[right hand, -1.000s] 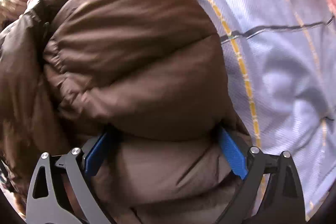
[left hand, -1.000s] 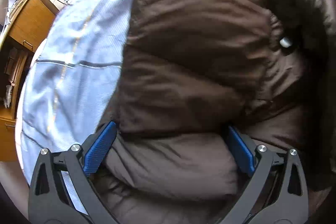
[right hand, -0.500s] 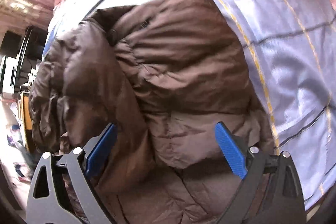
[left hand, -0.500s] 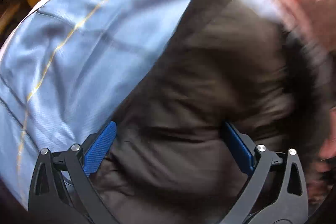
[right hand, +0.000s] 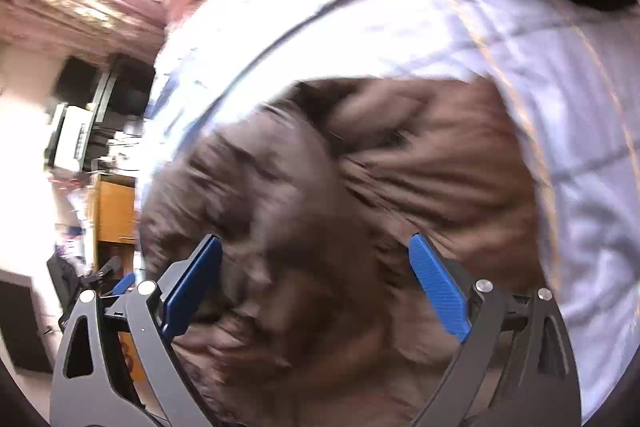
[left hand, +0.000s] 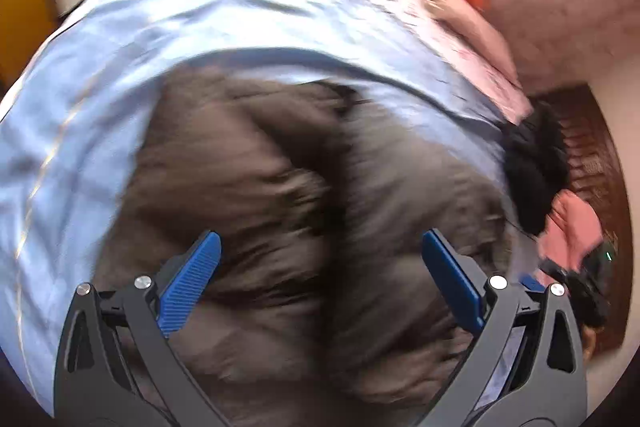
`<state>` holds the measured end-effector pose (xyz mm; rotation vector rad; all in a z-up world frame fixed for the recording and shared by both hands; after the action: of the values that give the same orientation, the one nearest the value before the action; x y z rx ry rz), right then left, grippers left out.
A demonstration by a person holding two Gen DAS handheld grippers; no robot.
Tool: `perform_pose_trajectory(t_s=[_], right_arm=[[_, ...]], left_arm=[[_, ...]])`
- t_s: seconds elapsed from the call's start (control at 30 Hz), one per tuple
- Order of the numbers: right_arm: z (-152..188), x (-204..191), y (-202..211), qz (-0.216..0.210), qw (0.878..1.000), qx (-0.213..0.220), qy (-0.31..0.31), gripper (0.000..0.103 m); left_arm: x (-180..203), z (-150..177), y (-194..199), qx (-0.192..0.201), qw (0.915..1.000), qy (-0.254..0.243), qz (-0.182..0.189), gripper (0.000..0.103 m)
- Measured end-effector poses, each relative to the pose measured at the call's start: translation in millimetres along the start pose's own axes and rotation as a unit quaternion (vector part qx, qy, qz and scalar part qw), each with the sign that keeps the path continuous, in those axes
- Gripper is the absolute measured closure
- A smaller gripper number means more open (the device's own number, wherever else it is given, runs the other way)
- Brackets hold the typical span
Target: Fold large clothes
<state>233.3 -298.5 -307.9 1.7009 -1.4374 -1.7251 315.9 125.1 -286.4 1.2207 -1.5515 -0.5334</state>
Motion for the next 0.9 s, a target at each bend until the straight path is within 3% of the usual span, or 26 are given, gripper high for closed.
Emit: perform_pose_trajectory(t_s=[0.07,0.13,0.2,0.3,0.4,0.47,0.53,0.57,0.6,0.63,0.7,0.8,0.9], right_arm=[[-21.4,-25.5,-24.3,-0.017,1.000,-0.021,0.012,0.007],[-40.1,-32.1,-36.1,-0.014,0.999,-0.023,0.023,0.008],[-66.5,-37.1,-57.1,-0.016,1.000,-0.025,0.009,0.008],[-91.3,-30.2,-99.7,-0.022,0.997,-0.058,-0.049,0.007],[-99.2,-19.4,-145.7,0.010,0.992,-0.114,-0.055,0.008],[-97.8,-14.0,-164.3,0.000,0.987,-0.139,-0.075,0.013],[-97.2,-10.8,-172.4,-0.031,0.985,-0.137,-0.105,0.055],[-94.7,-9.7,-170.7,-0.038,0.984,-0.137,-0.109,0.066],[-95.1,-10.4,-168.9,-0.029,0.986,-0.124,-0.105,0.076],[-96.6,-18.2,-164.1,-0.024,0.990,-0.109,-0.083,0.083],[-101.1,-36.6,-151.1,-0.023,0.997,-0.071,-0.039,0.086],[-110.8,-70.3,-127.1,-0.007,1.000,-0.021,0.021,0.088],[-123.8,-107.9,-95.3,-0.021,0.995,0.049,0.080,0.088]], left_arm=[[32.3,-16.9,-27.3,-0.029,0.9991,-0.032,0.004,0.002],[47.0,-4.3,-58.1,-0.043,0.9981,-0.045,-0.002,0.002],[56.1,-24.9,-84.0,-0.054,0.9972,-0.049,-0.016,0.002],[57.2,-50.3,-117.0,-0.103,0.9941,-0.033,-0.010,0.002],[56.6,-55.0,-159.9,-0.152,0.9881,-0.012,-0.022,0.002],[42.4,-51.5,-170.0,-0.163,0.9863,0.007,-0.025,0.005],[27.6,-48.2,-177.7,-0.165,0.9849,0.043,-0.026,0.042],[23.5,-45.3,-180.6,-0.170,0.9836,0.056,-0.024,0.048],[20.8,-43.8,-183.9,-0.171,0.9834,0.057,-0.023,0.063],[20.5,-44.5,-183.2,-0.166,0.9844,0.052,-0.024,0.069],[24.3,-49.8,-177.1,-0.150,0.9871,0.053,-0.013,0.077],[33.8,-65.8,-155.6,-0.107,0.9927,0.056,0.009,0.080],[59.5,-89.0,-108.2,-0.023,0.9995,0.011,0.020,0.080]])
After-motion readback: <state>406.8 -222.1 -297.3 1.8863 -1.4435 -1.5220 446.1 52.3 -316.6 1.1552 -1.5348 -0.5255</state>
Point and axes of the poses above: each gripper's, at about its wrist camera, not at the fingertips, and y roughly against the way its jaws point, x to its right, z to its underside, the point moved 6 cm from there along -y, roughly the way its jaws point, and after that the axes turned 2 degrees about x, right-handed, at the moved point
